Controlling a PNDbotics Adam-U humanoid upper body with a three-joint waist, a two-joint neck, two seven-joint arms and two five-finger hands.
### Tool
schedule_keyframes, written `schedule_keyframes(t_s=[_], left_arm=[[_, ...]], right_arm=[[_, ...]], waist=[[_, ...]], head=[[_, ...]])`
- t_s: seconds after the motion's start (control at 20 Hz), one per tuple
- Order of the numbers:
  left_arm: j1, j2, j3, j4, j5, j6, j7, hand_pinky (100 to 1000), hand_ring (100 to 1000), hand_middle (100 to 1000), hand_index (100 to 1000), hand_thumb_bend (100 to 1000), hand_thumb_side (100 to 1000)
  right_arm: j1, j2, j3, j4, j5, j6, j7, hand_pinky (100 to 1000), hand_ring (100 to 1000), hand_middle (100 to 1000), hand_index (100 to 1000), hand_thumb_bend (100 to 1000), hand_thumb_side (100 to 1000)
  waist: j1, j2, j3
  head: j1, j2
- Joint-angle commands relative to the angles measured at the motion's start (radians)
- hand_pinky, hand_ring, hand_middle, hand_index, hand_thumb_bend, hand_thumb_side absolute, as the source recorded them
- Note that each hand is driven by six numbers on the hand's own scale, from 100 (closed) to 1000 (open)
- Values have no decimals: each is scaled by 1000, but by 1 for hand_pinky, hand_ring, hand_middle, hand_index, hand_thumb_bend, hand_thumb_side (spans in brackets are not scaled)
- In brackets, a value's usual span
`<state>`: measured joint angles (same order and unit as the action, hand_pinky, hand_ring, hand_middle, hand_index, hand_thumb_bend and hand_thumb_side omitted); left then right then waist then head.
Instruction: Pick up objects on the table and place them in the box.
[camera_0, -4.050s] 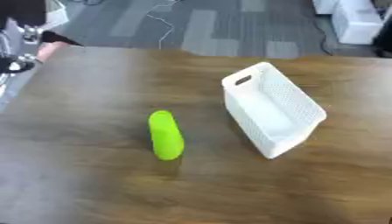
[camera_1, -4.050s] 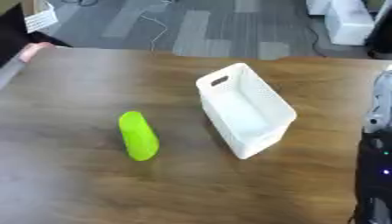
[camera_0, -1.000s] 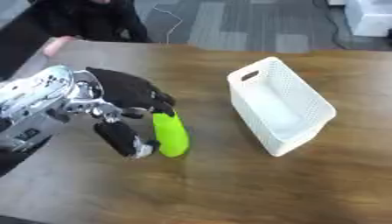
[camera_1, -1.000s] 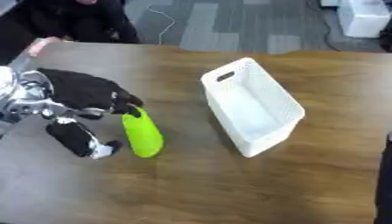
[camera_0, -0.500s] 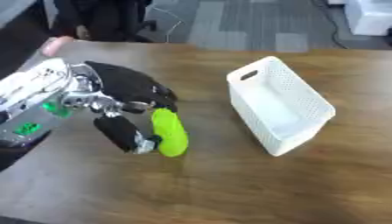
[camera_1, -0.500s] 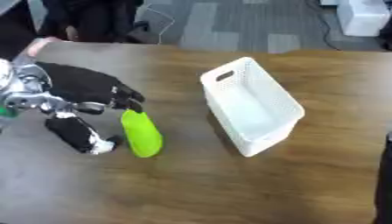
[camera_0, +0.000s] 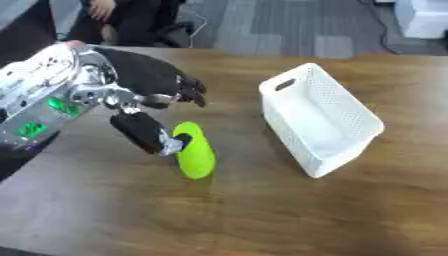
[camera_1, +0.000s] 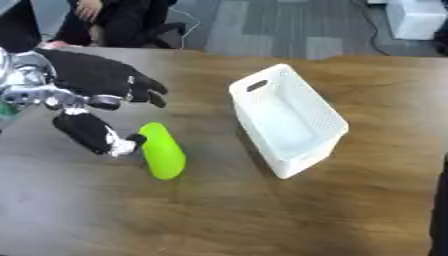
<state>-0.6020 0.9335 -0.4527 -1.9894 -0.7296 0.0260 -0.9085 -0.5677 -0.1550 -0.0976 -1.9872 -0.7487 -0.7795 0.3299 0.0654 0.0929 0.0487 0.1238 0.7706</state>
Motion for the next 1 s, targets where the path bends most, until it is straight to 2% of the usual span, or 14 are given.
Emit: schedule_keyframes(t_s=[0.05,0.35,1.0], left_arm=[[-3,11,3,-11,-26,37,1,1000,1000,1000,969,662,834],[14,10,0,-11,-38,100,1,1000,1000,1000,972,655,842],[35,17,-44,-11,-21,130,1,1000,1000,1000,984,715,867]], right_arm=[[-22,2,5,-13,-3,-79,80,275,318,361,491,100,1000],[-25,7,6,-13,-5,-78,80,275,318,361,492,100,1000],[-34,17,12,-13,-10,-75,83,274,318,361,491,100,1000]], waist=[[-1,-7,-3],[-2,-3,-8],[0,2,-20]], head=[[16,-1],[19,-1],[16,-1]])
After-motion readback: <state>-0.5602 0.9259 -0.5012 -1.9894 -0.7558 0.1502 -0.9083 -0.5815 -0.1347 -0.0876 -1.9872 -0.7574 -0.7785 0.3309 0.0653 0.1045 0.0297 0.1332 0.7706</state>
